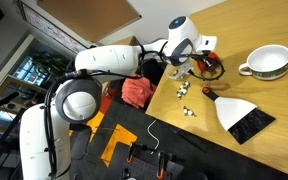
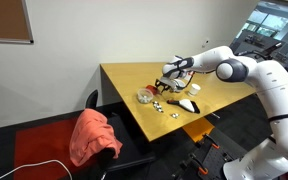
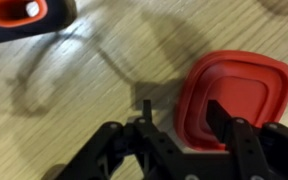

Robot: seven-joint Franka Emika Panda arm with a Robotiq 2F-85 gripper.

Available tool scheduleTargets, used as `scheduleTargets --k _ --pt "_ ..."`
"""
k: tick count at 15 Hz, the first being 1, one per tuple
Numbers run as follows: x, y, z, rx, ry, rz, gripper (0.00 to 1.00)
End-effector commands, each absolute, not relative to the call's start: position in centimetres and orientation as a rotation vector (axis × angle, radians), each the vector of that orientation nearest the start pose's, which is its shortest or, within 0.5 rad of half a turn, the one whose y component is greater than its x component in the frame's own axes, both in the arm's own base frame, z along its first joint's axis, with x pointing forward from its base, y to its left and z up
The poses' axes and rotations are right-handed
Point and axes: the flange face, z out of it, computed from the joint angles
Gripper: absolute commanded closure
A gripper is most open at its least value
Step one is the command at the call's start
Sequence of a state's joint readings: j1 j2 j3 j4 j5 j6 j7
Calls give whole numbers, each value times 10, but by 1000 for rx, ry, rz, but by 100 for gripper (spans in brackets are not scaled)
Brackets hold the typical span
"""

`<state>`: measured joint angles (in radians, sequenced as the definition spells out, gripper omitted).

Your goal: Remove the red lid from the bowl, place one piece of candy in the bowl, put the red lid back on the bowl

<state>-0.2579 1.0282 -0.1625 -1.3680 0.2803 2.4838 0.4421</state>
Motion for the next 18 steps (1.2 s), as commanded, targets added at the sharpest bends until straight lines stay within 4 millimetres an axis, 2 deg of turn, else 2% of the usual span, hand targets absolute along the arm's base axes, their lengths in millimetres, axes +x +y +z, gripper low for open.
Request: scheduleTargets --k 1,2,3,8,9,11,13,14,18 --pt "687 -273 106 -2692 1501 -145 45" --pt "687 -273 105 -2693 1501 -144 48" --pt "688 -272 103 -2694 1500 -144 46" --pt "688 -272 98 -2694 1500 -140 49" --pt "688 -272 97 -2695 1500 -139 54" --pt "689 -272 97 -2696 1499 -141 57" --pt "690 -272 97 -2697 1498 -144 63" --pt "691 -272 97 -2697 1497 -146 75" --pt "692 -272 97 -2698 1496 -152 97"
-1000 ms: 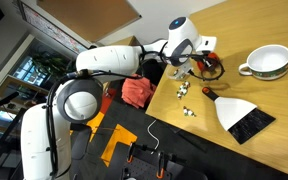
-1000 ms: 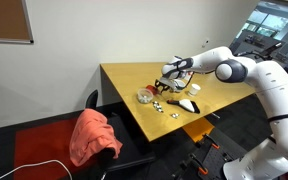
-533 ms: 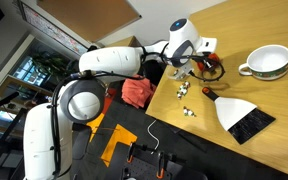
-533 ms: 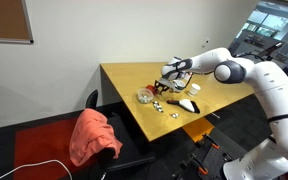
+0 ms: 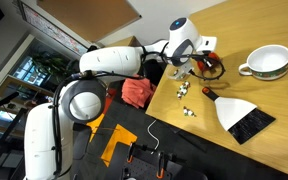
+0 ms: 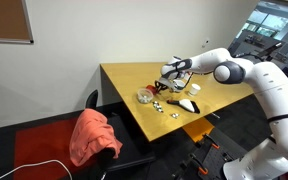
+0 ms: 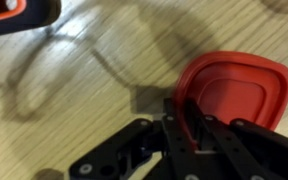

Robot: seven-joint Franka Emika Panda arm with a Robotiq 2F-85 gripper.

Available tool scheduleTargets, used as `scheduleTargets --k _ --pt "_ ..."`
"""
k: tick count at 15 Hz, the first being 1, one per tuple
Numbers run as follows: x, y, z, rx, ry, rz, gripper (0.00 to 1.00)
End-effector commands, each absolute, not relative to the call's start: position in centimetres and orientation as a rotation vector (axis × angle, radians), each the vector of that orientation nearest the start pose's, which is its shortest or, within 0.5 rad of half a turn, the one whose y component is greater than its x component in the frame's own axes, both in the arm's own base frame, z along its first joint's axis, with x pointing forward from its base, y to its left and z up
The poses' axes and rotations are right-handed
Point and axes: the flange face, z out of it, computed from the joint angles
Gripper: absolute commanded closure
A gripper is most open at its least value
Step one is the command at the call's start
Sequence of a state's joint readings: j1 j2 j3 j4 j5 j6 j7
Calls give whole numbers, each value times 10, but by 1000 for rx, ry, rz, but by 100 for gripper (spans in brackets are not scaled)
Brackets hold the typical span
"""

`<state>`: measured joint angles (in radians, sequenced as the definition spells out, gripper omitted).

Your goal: Remove the red lid from the bowl, place one piece of candy in the bowl, put the red lid back on the bowl

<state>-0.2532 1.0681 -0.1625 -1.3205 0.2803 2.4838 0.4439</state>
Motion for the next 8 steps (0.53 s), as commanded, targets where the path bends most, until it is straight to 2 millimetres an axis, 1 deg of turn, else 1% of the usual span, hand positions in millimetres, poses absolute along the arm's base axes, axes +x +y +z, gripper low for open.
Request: scheduleTargets --k 1,3,5,6,8 --pt "692 -272 96 -2699 1496 -150 98" --pt "692 -272 95 -2699 1496 -150 94" --pt "692 -272 95 -2701 1496 -150 98" --pt "692 -271 97 -2701 1491 -153 98" --pt "691 -268 106 -2701 1478 -169 98"
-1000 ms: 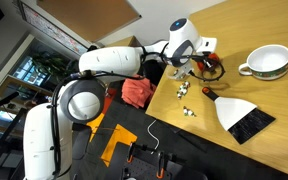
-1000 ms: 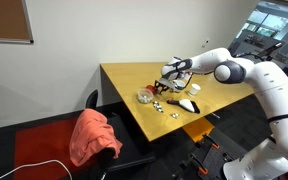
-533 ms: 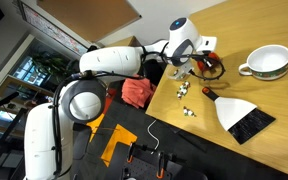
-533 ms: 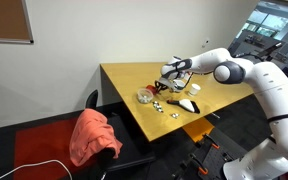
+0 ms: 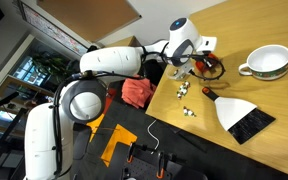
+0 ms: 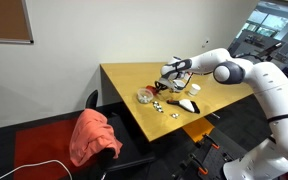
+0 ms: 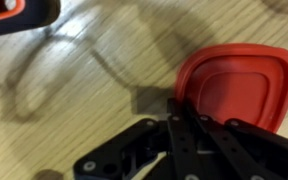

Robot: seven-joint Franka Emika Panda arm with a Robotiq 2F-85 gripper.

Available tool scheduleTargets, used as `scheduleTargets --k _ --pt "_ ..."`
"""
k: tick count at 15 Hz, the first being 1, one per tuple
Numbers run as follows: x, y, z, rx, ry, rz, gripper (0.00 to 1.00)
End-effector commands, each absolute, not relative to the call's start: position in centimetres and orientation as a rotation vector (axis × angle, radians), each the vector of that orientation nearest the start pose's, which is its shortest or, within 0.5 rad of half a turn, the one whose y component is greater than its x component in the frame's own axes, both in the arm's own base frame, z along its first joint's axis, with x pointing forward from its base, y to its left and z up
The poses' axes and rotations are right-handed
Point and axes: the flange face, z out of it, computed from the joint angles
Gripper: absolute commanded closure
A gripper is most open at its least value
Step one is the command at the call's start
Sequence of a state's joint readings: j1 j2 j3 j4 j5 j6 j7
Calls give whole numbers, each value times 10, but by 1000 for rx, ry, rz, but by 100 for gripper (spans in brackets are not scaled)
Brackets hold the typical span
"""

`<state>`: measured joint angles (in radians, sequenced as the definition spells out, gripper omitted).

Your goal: Remove the red lid from the bowl, place one piece of candy in the bowl, put the red lid back on the bowl

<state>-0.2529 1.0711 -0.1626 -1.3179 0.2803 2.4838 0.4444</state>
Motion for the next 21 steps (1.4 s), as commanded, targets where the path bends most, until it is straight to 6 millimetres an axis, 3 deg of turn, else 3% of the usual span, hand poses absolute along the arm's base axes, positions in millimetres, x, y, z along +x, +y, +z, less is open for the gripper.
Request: scheduleTargets --k 1,12,17,21 --pt "690 -267 112 -2704 1471 -170 98" --pt "699 -243 196 -2801 1276 -265 98" --pt "683 -223 223 -2905 997 -162 98" --pt "669 -205 232 -2967 810 -73 98"
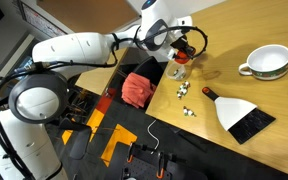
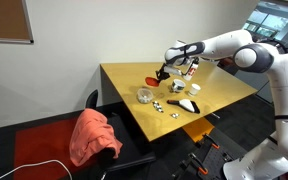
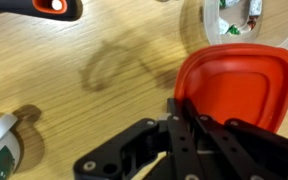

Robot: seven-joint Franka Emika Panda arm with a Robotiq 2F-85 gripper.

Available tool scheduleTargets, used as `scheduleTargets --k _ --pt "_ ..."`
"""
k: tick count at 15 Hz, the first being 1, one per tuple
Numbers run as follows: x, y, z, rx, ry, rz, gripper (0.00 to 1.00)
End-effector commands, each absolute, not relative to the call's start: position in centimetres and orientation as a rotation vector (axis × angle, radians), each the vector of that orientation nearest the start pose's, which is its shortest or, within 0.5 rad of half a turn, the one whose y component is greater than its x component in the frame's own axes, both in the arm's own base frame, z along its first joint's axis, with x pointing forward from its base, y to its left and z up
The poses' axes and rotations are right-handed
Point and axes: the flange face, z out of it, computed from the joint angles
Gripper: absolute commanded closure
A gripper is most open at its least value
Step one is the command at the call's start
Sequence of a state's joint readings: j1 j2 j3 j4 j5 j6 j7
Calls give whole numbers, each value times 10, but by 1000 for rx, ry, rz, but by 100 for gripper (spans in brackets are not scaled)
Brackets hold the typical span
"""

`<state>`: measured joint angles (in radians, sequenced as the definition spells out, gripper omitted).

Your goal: Remove the red lid from the bowl, place one piece of candy in the bowl, put the red lid back on the bowl

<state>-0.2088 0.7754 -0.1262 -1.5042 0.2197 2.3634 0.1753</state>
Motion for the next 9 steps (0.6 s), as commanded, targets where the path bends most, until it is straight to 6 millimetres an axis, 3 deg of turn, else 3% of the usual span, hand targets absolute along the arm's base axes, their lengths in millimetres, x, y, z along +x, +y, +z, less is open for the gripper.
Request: scheduleTargets --k 1,9 --pt "665 -201 232 -2978 759 -50 98" --pt "649 -172 212 -3017 549 -79 98"
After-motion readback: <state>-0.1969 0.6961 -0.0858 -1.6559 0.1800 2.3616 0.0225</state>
